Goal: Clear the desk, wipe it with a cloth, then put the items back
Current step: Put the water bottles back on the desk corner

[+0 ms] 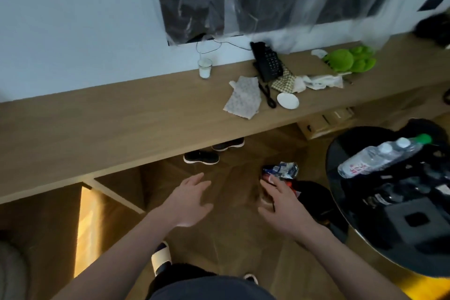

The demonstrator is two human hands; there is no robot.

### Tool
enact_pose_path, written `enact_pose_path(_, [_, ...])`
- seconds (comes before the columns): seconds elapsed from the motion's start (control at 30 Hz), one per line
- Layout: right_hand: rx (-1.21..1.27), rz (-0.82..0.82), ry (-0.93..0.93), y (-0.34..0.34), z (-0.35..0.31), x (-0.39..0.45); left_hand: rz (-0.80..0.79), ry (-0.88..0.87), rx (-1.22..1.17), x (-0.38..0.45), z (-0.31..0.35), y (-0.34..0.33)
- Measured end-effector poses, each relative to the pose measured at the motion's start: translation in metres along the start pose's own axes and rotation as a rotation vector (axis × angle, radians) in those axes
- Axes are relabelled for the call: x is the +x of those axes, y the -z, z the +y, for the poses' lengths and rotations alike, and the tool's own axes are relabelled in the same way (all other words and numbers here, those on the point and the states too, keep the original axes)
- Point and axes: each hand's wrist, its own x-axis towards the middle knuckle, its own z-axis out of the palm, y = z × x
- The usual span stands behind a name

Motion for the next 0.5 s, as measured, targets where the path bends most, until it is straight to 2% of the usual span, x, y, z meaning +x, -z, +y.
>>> enact_pose_path(0.2, [0.062,0.006,-0.009,0.031,0.088,-0.035,-0.011,-0.122,0.013,0.004,0.102,-0.025])
enact_pose_path(0.5, [0.17,0.109,-0.109,0.071,0.16,-0.058,-0.115,-0.224,0.129,0.048,0.176,-0.03])
